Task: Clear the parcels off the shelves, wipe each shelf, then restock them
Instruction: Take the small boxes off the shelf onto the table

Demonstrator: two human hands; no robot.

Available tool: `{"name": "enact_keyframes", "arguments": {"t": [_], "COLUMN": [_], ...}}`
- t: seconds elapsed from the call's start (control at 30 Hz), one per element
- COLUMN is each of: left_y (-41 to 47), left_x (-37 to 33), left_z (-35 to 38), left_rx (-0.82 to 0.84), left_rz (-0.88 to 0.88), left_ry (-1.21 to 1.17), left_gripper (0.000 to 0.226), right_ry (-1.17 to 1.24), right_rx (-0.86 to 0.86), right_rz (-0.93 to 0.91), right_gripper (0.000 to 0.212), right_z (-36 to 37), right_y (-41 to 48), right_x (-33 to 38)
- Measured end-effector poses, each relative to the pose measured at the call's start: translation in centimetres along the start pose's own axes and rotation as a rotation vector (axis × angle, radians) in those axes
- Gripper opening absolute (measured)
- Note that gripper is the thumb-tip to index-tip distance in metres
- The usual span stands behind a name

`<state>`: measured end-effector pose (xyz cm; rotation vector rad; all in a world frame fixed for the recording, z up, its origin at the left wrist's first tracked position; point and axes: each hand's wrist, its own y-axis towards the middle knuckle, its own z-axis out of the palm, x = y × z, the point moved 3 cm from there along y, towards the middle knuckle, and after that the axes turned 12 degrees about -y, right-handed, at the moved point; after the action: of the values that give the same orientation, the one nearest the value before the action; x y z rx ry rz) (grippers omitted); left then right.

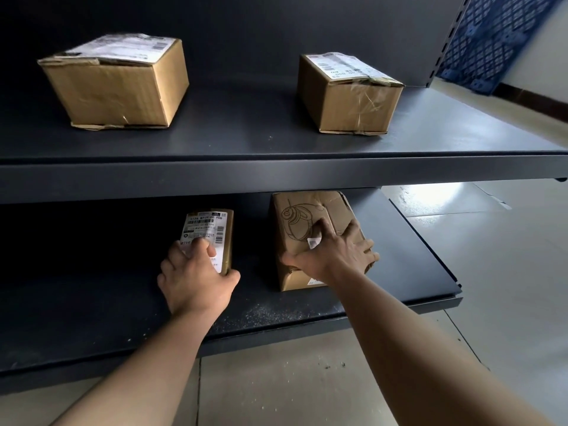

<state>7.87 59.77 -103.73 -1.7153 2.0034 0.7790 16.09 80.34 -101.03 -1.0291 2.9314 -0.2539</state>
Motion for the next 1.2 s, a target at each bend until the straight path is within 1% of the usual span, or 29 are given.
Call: {"name": "enact_keyframes", "arguments": {"t": [0.13, 0.3, 0.53, 0.67, 0.8, 0.9, 0.97, 1.13, 1.2], "left_y": [0.1, -1.2, -6.1, -9.4, -13.1, -15.0, -16.4, -17.2, -16.5], "left_x": [-0.3, -0.8, -2.0, -3.1, -5.7, -8.0, -10.0, -16.2, -19.6], "left_z": [0.1, -0.2, -4.0, -7.0, -11.5, -14.8, -17.7, -25.7, -29.4], "left_rx": [-0.021, -0.003, 0.141, 0.240, 0.297, 0.337, 0.351, 0.367, 0.371], "left_rz": [0.018, 0.037, 0.002, -0.036, -0.072, -0.106, -0.099, -0.053, -0.012], "left_ry": [-0.026, -0.043, -0.006, 0.016, 0.050, 0.054, 0.056, 0.052, 0.034], "left_gripper": [0.053, 0.054, 0.050, 0.051, 0.050, 0.048, 0.048, 0.049, 0.050], "right_ry": [-0.031, -0.064, -0.087, -0.088, -0.164, -0.150, -0.134, -0.087, -0.067], "right_rx": [-0.033, -0.026, 0.068, 0.193, 0.261, 0.309, 0.326, 0.352, 0.337], "right_rz": [-0.033, -0.062, -0.037, 0.008, 0.051, 0.087, 0.097, 0.106, 0.117], "right_gripper": [0.119, 0.115, 0.106, 0.109, 0.116, 0.116, 0.116, 0.117, 0.118], "right_z": [0.3, 0.0, -1.9, -3.7, -7.1, -10.1, -12.7, -21.6, -26.4], "right_y": [-0.5, -2.0, -8.1, -12.0, -17.1, -20.1, -22.1, -26.6, -27.9], "right_x": [-0.5, -1.3, -4.2, -6.7, -9.3, -10.7, -11.5, -13.2, -13.7]}}
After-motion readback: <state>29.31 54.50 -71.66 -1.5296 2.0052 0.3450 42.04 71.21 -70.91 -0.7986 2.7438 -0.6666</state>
